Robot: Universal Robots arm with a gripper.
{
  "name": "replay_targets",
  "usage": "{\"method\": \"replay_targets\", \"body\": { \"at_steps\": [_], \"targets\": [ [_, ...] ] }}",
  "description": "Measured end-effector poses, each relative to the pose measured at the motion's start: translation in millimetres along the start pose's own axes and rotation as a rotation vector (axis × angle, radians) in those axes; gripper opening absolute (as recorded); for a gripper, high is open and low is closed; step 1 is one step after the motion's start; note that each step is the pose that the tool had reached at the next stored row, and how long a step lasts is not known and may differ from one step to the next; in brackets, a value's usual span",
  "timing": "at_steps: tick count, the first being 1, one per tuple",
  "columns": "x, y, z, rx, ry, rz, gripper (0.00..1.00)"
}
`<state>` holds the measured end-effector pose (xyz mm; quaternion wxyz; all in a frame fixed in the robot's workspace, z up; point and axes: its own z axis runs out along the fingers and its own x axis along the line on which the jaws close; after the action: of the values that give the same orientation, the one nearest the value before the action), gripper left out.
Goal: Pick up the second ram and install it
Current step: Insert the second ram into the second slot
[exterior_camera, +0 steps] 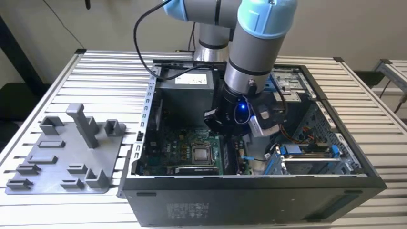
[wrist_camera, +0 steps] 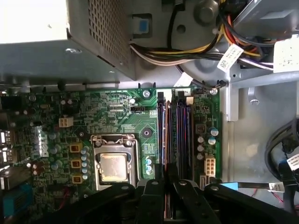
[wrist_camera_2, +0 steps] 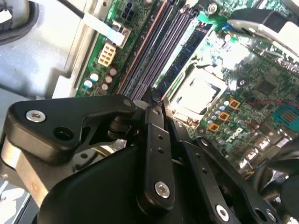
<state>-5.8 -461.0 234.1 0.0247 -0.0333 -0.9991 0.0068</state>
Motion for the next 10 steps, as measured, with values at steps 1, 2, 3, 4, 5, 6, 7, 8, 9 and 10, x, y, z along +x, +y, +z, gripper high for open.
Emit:
{"method": "replay_targets", "body": {
  "at_steps": [1, 2, 3, 4, 5, 6, 7, 8, 9, 10],
  "targets": [
    [-0.1, -0.3, 0.9, 0.0001, 0.0001, 0.002, 0.15],
    [-0.2, -0.8, 1.5, 0.0000, 0.0001, 0.004, 0.15],
    [-0.2, -1.1, 2.2, -0.0003, 0.0002, 0.008, 0.15],
    [-0.3, -1.4, 2.9, -0.0005, 0.0002, 0.012, 0.15],
    [-0.3, -1.5, 3.3, -0.0006, 0.0003, 0.016, 0.15],
    [-0.3, -1.8, 3.6, -0.0009, 0.0004, 0.020, 0.15],
    [-0.4, -2.2, 3.7, -0.0008, 0.0005, 0.025, 0.15],
    [-0.4, -2.3, 4.0, -0.0013, 0.0005, 0.028, 0.15],
    [-0.4, -2.4, 4.2, -0.0011, 0.0005, 0.032, 0.15],
    [-0.5, -2.4, 4.2, -0.0004, 0.0007, 0.033, 0.15]
  ]
}}
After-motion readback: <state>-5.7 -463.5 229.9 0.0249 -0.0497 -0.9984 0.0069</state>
